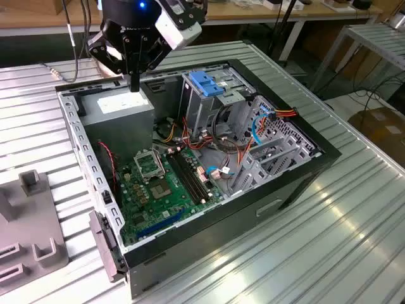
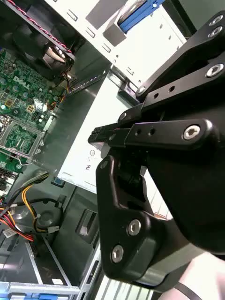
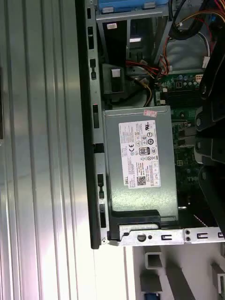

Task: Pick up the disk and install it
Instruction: 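Reach for the disk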

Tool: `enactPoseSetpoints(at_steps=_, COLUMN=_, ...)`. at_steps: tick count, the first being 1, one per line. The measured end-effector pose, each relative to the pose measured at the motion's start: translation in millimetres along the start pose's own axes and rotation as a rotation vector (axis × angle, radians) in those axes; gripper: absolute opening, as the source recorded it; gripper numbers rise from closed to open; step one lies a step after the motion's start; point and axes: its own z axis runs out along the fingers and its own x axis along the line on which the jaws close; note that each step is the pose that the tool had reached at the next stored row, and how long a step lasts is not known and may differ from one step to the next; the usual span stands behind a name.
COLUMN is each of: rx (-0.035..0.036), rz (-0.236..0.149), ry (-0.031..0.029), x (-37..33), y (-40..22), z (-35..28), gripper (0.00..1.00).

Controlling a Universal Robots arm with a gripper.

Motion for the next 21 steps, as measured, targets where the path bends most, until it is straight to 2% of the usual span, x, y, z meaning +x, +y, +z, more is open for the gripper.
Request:
enactPoseSetpoints(at_steps=13, rx=0.0000, rz=0.000, ry=0.0000, x=1.6, y=-0.1, z=0.0, gripper=0.10)
enactPoseSetpoints(at_steps=21, rx=0.0000, rz=0.000, ry=0.0000, x=5.1, y=-0.4, z=-0.1, gripper=0.10)
